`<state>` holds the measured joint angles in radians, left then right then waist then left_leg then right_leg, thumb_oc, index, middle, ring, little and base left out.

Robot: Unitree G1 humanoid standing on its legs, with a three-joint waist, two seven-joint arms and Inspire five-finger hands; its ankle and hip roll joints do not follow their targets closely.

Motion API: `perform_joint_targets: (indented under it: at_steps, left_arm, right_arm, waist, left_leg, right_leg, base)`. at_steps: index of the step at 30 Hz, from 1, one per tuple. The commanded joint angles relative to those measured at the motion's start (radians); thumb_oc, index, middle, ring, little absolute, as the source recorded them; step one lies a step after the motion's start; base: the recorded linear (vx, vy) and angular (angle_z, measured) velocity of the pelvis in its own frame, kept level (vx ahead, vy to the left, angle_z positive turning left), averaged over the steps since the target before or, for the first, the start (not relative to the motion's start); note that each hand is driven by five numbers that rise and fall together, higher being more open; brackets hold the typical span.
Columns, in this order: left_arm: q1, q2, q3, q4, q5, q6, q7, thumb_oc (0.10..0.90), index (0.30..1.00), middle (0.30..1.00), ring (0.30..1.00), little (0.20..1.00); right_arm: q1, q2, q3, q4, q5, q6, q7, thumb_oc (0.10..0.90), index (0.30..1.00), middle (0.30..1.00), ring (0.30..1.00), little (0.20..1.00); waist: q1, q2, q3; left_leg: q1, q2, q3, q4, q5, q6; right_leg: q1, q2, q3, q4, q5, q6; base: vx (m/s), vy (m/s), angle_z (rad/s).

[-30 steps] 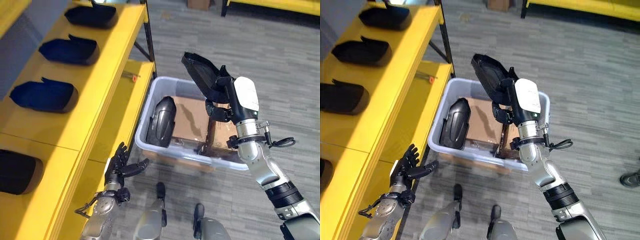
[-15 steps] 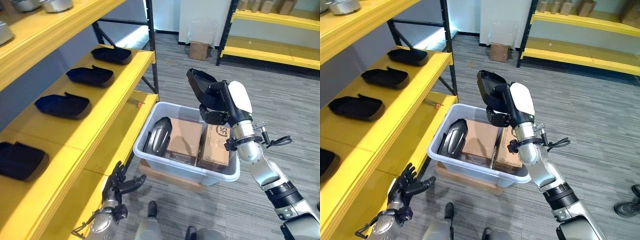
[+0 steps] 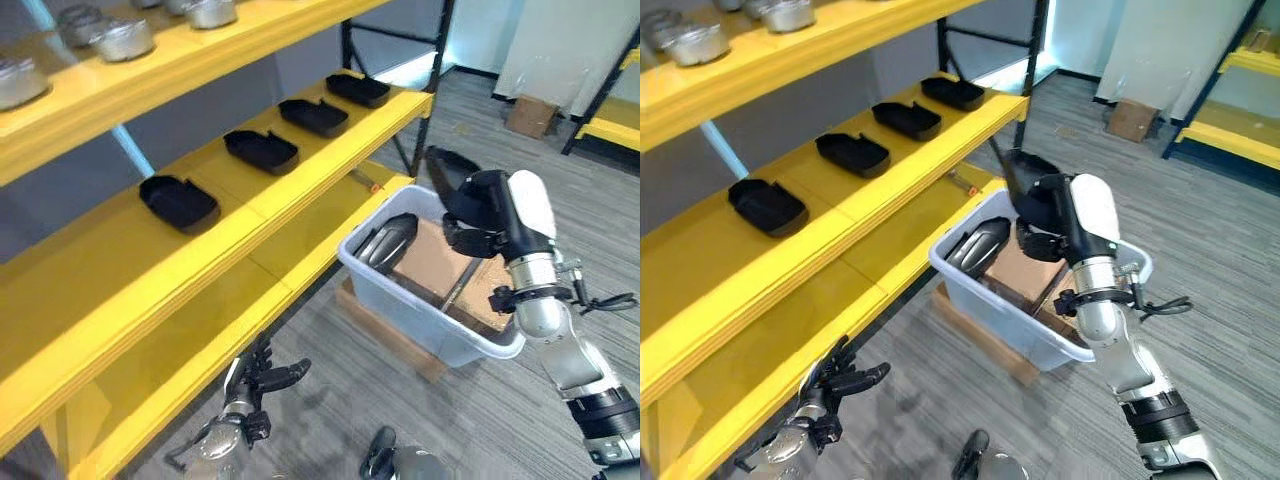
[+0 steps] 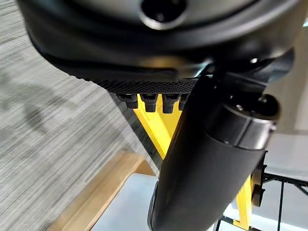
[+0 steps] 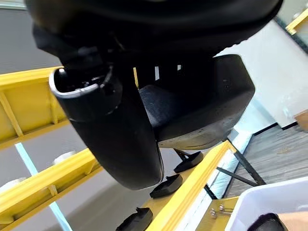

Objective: Move parts from the plastic box to the shelf.

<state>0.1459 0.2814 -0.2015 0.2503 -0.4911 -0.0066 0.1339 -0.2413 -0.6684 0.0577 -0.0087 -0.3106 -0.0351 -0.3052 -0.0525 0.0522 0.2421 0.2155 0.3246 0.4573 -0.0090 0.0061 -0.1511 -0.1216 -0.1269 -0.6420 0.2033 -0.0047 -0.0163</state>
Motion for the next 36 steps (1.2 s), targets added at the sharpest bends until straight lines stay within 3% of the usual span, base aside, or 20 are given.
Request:
perform_joint_targets:
  at_steps: [1,7,19,20,26,27,28,29,30,34,36]
  left_arm:
    - [0.065,0.053,0.061,-0.149,0.052,-0.077,-0.013,0.900,1.000,1.000,1.000,1.000]
    - [0.091,0.050,0.087,-0.154,0.074,-0.088,-0.013,0.900,1.000,1.000,1.000,1.000]
    - [0.106,0.057,0.120,-0.152,0.089,-0.093,-0.010,0.900,1.000,1.000,1.000,1.000]
    - [0.110,0.062,0.131,-0.152,0.095,-0.097,-0.007,0.900,1.000,1.000,1.000,1.000]
    - [0.116,0.069,0.152,-0.157,0.098,-0.102,0.008,0.900,1.000,1.000,1.000,1.000]
    - [0.114,0.073,0.153,-0.158,0.097,-0.101,0.007,0.900,1.000,1.000,1.000,1.000]
    - [0.091,0.098,0.136,-0.153,0.104,-0.101,0.011,0.900,1.000,1.000,1.000,1.000]
    - [0.072,0.105,0.125,-0.140,0.110,-0.102,0.011,0.900,1.000,1.000,1.000,1.000]
    - [0.065,0.095,0.116,-0.131,0.116,-0.101,0.012,0.900,1.000,1.000,1.000,1.000]
    - [0.062,0.083,0.119,-0.138,0.131,-0.097,0.004,0.900,1.000,1.000,1.000,1.000]
    - [0.053,0.086,0.123,-0.135,0.131,-0.101,0.004,0.900,1.000,1.000,1.000,1.000]
  right_arm:
    - [-0.063,0.014,-0.058,-0.174,-0.034,-0.097,-0.080,0.400,0.300,0.300,0.300,0.300]
    - [-0.028,0.040,-0.077,-0.206,-0.067,-0.099,-0.077,0.400,0.300,0.300,0.300,0.300]
    - [-0.043,0.064,-0.044,-0.217,-0.105,-0.093,-0.052,0.400,0.300,0.300,0.300,0.300]
    - [-0.055,0.071,-0.031,-0.213,-0.111,-0.090,-0.047,0.400,0.300,0.300,0.300,0.300]
    - [-0.082,0.100,0.004,-0.194,-0.127,-0.082,-0.035,0.400,0.300,0.300,0.300,0.300]
    - [-0.084,0.104,0.008,-0.188,-0.129,-0.080,-0.035,0.400,0.300,0.300,0.300,0.300]
    - [-0.080,0.108,0.010,-0.182,-0.126,-0.081,-0.032,0.400,0.300,0.300,0.300,0.300]
    - [-0.076,0.101,0.007,-0.174,-0.130,-0.082,-0.031,0.400,0.300,0.300,0.300,0.300]
    - [-0.067,0.101,0.001,-0.181,-0.119,-0.091,-0.028,0.400,0.300,0.300,0.300,0.300]
    - [-0.062,0.107,-0.001,-0.191,-0.104,-0.100,-0.025,0.400,0.300,0.300,0.300,0.300]
    - [-0.073,0.103,0.005,-0.189,-0.106,-0.101,-0.020,0.400,0.300,0.300,0.300,0.300]
  waist:
    - [0.047,-0.026,-0.099]
    - [0.071,-0.024,-0.105]
    - [0.120,-0.066,-0.106]
    - [0.136,-0.075,-0.105]
    - [0.171,-0.093,-0.101]
    - [0.172,-0.097,-0.097]
    - [0.149,-0.101,-0.075]
    - [0.124,-0.087,-0.064]
    - [0.093,-0.062,-0.054]
    - [0.072,-0.051,-0.038]
    - [0.041,-0.059,-0.028]
  left_leg:
    - [-0.093,0.022,-0.056,0.041,0.113,-0.009]
    - [-0.088,-0.034,-0.049,0.019,0.068,0.007]
    - [-0.148,-0.159,-0.125,0.049,-0.021,0.067]
    - [-0.160,-0.193,-0.146,0.049,-0.037,0.088]
    - [-0.161,-0.278,-0.202,0.034,-0.077,0.153]
    - [-0.159,-0.291,-0.213,0.035,-0.087,0.169]
    - [-0.162,-0.311,-0.254,0.050,-0.101,0.195]
    - [-0.160,-0.320,-0.276,0.042,-0.078,0.215]
    - [-0.126,-0.326,-0.307,0.022,-0.073,0.225]
    - [-0.091,-0.341,-0.335,0.004,-0.075,0.223]
    - [-0.071,-0.340,-0.367,0.009,-0.089,0.203]
  right_leg:
    - [0.172,-0.068,0.102,0.021,-0.111,0.094]
    - [0.197,-0.135,0.065,-0.017,-0.038,0.139]
    - [0.246,-0.234,0.013,-0.108,0.106,0.217]
    - [0.256,-0.260,0.007,-0.117,0.144,0.236]
    - [0.246,-0.320,0.042,-0.077,0.204,0.256]
    - [0.236,-0.336,0.059,-0.036,0.205,0.254]
    - [0.175,-0.309,0.231,0.054,0.210,0.229]
    - [0.080,-0.223,0.394,0.122,0.178,0.183]
    - [-0.019,-0.104,0.484,0.183,0.099,0.146]
    - [-0.094,-0.092,0.487,0.128,0.131,0.146]
    - [-0.116,-0.073,0.579,-0.046,0.187,0.183]
  base:
    - [0.06,0.238,0.53]
    - [0.02,0.190,0.21]
    - [0.02,0.169,0.23]
    - [0.02,0.220,0.36]
    - [0.03,0.238,0.35]
    - [0.05,0.285,0.59]
    - [0.00,0.323,0.84]
    - [0.06,0.398,0.99]
    - [0.07,0.301,1.09]
    - [0.10,0.020,0.67]
    - [0.16,-0.134,0.65]
